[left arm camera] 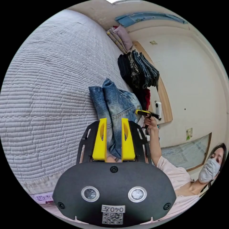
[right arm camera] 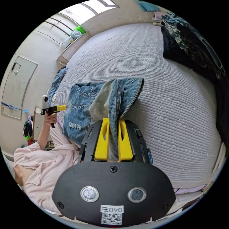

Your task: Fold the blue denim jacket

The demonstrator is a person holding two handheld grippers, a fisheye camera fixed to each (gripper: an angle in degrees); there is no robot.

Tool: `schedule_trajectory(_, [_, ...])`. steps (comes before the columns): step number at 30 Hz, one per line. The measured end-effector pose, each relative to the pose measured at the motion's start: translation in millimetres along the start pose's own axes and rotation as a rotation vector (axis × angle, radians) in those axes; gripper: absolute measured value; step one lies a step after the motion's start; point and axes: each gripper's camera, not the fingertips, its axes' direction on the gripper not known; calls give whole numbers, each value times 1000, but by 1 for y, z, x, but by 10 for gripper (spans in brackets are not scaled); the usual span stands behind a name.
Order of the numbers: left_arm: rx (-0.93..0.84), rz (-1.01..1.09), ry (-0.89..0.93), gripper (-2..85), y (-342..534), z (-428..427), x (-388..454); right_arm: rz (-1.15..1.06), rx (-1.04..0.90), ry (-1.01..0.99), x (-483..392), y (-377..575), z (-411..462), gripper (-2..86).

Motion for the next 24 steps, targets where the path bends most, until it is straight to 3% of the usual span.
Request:
schedule_trajectory(4, [24, 1, 49, 130, -2, 5, -1, -26, -8, -60, 13, 7, -17, 59])
schedule_trajectory(8, [-29, -2, -25, 156, -2, 30, 3, -36, -7, -122, 29, 13, -33, 60])
schedule_trajectory(13, [-61, 8, 66, 162, -4, 57, 13, -58, -6, -156, 42, 20, -51, 61])
schedule_trajectory(17, [-159, 61, -169, 99, -17, 93, 43, -67, -6, -182, 53, 25, -65, 64])
schedule_trajectory(20, [-138, 92, -166, 39, -18, 100, 63, -79, -9, -165, 59, 29, -76, 113])
schedule_trajectory(24, [-147, 49, -46, 25, -16, 95, 59, -49, 11, -212, 79, 37, -99, 200])
